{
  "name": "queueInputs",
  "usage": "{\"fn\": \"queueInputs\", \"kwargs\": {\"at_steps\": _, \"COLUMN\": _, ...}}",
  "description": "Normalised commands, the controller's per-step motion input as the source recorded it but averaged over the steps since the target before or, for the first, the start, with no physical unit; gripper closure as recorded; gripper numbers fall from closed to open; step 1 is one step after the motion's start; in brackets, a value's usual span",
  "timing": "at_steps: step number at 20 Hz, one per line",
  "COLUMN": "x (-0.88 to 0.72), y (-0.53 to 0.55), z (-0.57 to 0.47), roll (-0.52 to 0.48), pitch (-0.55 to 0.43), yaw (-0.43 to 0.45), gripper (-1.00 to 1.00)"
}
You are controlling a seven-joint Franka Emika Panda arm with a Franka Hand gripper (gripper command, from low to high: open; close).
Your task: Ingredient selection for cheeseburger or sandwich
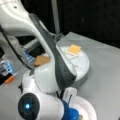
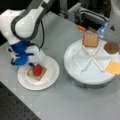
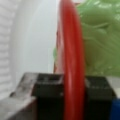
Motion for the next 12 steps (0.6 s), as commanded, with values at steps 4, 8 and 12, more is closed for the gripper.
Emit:
{"fn": "queueInputs", "kwargs": {"at_steps": 4, "x": 0.10, "y": -0.13, "z": -0.10, "roll": 0.202, "pitch": -0.107, "yaw": 0.066, "gripper": -1.00}}
{"fn": "queueInputs", "kwargs": {"at_steps": 8, "x": 0.09, "y": -0.13, "z": -0.11, "roll": 0.210, "pitch": -0.113, "yaw": 0.062, "gripper": -1.00}}
{"fn": "queueInputs", "kwargs": {"at_steps": 12, "x": 0.09, "y": -0.12, "z": -0.07, "roll": 0.203, "pitch": -0.122, "yaw": 0.053, "gripper": -1.00}}
